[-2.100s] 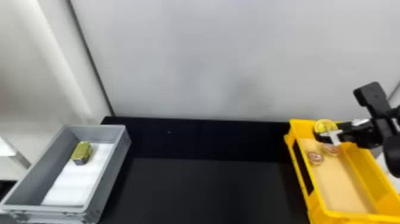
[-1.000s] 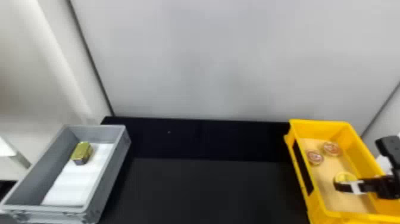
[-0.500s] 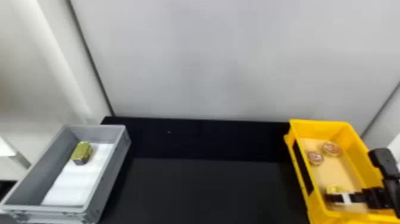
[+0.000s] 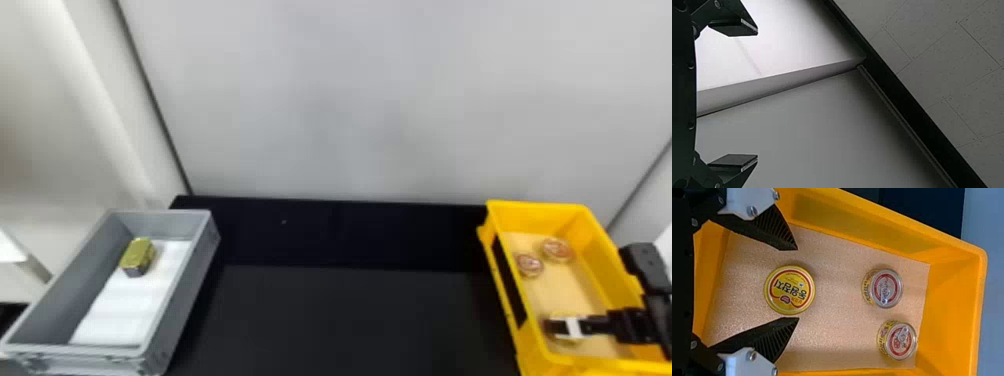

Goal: Pick up the round yellow can and place it in the yellow rectangular box

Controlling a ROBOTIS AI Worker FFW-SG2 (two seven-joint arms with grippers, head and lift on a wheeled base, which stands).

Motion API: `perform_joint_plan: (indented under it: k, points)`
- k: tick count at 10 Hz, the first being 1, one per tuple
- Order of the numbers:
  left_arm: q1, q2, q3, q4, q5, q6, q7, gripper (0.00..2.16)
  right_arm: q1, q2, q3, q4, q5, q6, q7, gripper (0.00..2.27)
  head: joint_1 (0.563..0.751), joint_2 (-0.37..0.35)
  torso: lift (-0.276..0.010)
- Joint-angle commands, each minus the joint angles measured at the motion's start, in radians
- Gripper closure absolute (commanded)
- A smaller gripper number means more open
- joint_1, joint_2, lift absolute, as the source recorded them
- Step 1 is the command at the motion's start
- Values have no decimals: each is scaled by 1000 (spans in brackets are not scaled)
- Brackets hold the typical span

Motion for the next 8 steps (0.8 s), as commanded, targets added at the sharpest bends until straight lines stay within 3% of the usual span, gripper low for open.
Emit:
perform_joint_plan:
  k: [1,3,6,7,8]
  points:
    - [1,0,-1,0,0,0,0,140,0,0,-1,-10,-2,3,2,78,663,54,-9]
    - [1,0,1,0,0,2,0,140,4,-5,2,-99,-1,28,3,79,663,54,-9]
    - [1,2,1,-2,0,5,0,140,17,-3,-23,-478,39,103,-23,101,663,54,-9]
    - [-1,0,1,-2,0,5,0,140,9,2,-34,-616,25,98,-83,116,663,54,-9]
    - [-2,2,1,-2,0,8,0,140,-5,3,-29,-745,-39,104,-224,107,663,54,-9]
